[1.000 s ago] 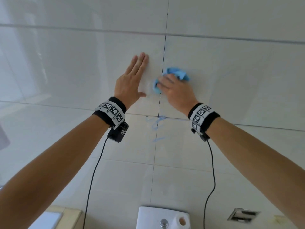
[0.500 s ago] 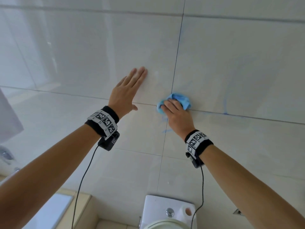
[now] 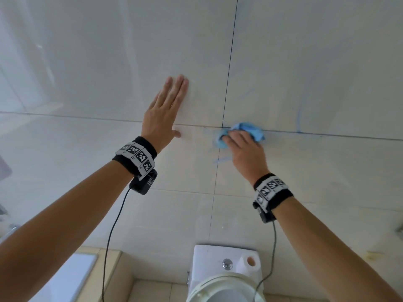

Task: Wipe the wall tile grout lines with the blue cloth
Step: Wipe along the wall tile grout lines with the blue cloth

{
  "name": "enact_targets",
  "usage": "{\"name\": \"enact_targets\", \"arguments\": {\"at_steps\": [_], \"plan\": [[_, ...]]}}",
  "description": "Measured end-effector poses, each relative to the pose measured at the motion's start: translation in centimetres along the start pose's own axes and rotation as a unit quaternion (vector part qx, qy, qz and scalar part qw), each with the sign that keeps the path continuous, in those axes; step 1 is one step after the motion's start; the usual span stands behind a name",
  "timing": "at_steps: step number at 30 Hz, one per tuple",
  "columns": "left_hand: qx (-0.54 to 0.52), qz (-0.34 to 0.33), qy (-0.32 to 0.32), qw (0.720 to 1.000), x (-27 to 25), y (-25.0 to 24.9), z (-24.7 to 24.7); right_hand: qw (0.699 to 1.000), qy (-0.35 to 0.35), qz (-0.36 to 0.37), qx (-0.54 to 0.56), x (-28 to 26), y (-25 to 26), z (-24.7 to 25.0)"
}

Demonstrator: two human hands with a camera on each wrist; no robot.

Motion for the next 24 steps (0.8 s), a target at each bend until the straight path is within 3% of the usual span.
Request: {"name": "enact_targets", "arguments": {"at_steps": [3, 7, 12, 15, 18, 24], "plan": [[0.001, 0.008, -0.004, 1.0, 0.0, -0.2, -0.1, 0.996, -0.028, -0.079, 0.004, -1.7, -3.1, 1.7], [0.028, 0.028, 0.002, 0.999, -0.2, -1.2, 0.2, 0.986, -0.038, -0.155, 0.055, -2.0, -3.2, 1.8], [0.042, 0.075, 0.015, 0.996, -0.7, -3.4, 1.1, 0.98, -0.018, -0.12, 0.16, -1.5, -5.1, 4.9], [0.03, 0.092, 0.01, 0.995, -0.4, -6.0, 1.3, 0.966, -0.114, -0.145, 0.179, -1.9, -9.4, 9.1], [0.026, 0.06, 0.002, 0.998, 0.8, -10.1, 1.3, 0.944, -0.209, -0.186, 0.175, -1.5, -14.4, 12.5], [0.001, 0.064, -0.036, 0.997, 4.2, -16.2, 1.6, 0.883, -0.393, -0.21, 0.15, 3.8, -22.7, 17.5]]}}
Point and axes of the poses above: each hand's wrist, its own x-axis towards the middle knuckle, its own z-axis out of the back of the hand, y = z × x, the point moved 5 cm from there along x, towards the middle knuckle, and after that the axes turned 6 degrees about -x, right-handed, at the moved point
